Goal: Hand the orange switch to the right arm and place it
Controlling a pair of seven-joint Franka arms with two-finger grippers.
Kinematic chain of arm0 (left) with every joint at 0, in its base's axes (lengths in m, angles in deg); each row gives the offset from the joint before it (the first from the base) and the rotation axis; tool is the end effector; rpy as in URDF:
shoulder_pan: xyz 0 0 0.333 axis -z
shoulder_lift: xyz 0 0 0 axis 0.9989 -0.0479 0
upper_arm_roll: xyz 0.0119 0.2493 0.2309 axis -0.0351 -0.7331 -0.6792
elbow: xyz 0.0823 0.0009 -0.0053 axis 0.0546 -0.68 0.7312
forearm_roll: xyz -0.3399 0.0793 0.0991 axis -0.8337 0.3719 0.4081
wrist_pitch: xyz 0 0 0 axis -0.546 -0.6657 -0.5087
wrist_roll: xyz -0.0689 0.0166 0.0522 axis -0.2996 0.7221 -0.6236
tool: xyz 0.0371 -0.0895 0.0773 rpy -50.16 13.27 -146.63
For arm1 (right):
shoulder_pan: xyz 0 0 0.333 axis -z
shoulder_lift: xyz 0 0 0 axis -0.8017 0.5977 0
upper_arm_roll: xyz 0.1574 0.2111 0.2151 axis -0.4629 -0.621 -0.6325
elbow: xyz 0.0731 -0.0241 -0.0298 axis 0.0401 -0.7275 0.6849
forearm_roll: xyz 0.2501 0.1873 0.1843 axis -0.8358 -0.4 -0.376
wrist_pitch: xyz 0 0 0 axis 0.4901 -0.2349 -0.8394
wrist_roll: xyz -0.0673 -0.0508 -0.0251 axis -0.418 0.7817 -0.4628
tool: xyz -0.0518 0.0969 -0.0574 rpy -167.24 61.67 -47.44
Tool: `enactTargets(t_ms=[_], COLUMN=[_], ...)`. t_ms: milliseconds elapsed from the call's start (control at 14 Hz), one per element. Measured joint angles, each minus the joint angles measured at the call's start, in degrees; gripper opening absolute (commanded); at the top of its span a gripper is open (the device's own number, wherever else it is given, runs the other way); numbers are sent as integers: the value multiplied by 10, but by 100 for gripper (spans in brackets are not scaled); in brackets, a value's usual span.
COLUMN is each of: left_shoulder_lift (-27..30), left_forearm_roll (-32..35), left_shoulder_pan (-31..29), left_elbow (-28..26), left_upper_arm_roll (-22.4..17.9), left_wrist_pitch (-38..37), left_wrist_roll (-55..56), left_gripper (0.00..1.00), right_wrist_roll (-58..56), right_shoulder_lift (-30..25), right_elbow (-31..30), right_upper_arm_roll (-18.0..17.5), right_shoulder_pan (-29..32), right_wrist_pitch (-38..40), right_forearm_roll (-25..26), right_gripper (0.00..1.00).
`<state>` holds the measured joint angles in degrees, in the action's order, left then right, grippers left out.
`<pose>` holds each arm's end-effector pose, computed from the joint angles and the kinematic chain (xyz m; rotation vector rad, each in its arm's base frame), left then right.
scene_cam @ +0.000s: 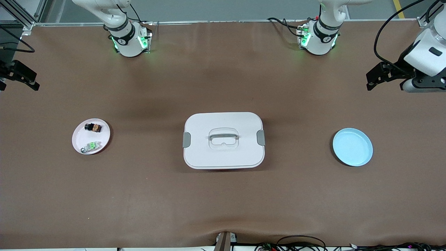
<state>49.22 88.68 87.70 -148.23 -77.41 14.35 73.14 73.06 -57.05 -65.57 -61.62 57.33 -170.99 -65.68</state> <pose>0.5067 -0.0694 0.6512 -3.1121 0.0362 -0.0453 0.4917 -0.0433 0.6556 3.1035 0.0115 0.1231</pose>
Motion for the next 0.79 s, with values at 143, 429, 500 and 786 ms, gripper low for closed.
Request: enactTargets(t_ms=[143, 429, 500, 786], left_shoulder_lift=[0, 0, 0, 0], left_forearm_roll=[0, 0, 0, 0], left_shoulder_pan=[-1, -3, -3, -3], left_elbow=[8, 22, 23, 23], left_upper_arm_roll=[-1, -2, -3, -3], left_wrist_pitch=[0, -12, -15, -16], left_wrist_roll=[0, 0, 0, 0], left_gripper=[100, 100, 100, 100], right_wrist_roll=[0, 0, 0, 0], right_shoulder_lift=[0, 0, 0, 1], right_elbow=[1, 4, 4, 5], right_upper_arm_roll=[0, 0, 0, 0], right_shoulder_pan=[0, 0, 0, 0], right_wrist_pitch=[0, 1, 1, 1], right_forearm_roll=[0, 0, 0, 0], right_gripper=[100, 100, 100, 100])
